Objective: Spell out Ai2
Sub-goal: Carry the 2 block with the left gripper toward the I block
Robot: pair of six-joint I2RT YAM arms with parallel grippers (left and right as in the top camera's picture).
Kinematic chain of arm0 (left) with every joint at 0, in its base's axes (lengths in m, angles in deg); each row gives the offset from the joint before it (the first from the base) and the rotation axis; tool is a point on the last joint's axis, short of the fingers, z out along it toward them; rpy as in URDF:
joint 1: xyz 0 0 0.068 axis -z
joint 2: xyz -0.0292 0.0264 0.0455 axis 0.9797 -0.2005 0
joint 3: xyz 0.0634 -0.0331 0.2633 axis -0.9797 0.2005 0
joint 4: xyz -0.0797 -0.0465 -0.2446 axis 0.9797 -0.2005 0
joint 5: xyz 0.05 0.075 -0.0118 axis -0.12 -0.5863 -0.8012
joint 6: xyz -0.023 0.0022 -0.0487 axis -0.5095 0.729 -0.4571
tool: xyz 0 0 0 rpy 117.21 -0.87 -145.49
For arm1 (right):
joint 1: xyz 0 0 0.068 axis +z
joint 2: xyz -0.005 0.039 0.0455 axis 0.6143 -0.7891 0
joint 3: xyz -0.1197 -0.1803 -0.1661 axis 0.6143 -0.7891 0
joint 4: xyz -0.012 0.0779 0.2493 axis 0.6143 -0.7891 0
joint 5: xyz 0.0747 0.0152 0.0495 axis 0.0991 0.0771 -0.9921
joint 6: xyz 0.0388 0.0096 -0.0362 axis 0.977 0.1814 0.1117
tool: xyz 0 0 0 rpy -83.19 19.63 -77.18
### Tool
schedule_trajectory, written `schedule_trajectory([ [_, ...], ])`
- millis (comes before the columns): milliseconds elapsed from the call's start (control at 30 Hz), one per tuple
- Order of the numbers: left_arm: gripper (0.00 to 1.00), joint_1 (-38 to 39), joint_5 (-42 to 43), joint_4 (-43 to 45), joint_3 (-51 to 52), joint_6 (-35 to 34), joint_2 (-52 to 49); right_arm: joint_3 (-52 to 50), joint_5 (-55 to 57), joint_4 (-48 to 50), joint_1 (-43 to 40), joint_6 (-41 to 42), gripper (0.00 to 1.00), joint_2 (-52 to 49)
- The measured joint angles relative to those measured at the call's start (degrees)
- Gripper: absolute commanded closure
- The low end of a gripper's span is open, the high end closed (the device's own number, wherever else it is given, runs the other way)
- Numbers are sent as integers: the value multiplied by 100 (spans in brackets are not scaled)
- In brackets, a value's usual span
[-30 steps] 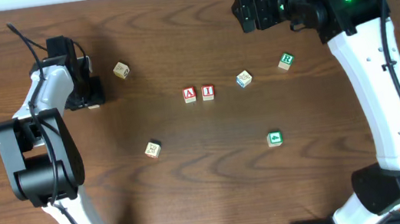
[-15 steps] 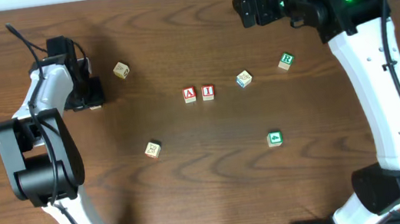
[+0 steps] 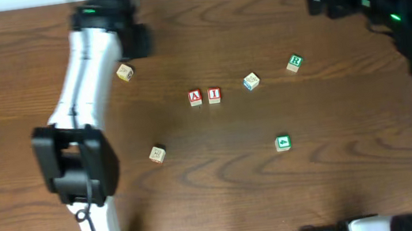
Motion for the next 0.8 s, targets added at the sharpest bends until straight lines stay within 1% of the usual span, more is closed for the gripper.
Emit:
schedule_trajectory([
  [167,95,1224,39,256,2,-363,-63,0,17,-203,-481,2,10,651],
  [233,94,1604,42,310,2,-487,-153,0,24,-334,-675,2,9,887],
  [333,95,1961,39,330,2,-654,-372,0,39,-485,-839,2,9,1182],
  [533,94,2334,46,321,4,-984,-876,2,35,-728,-859,2,9,1482],
  [800,94,2409,57,295,4,-1687,-1117,2,33,-879,-859,0,9,1443],
])
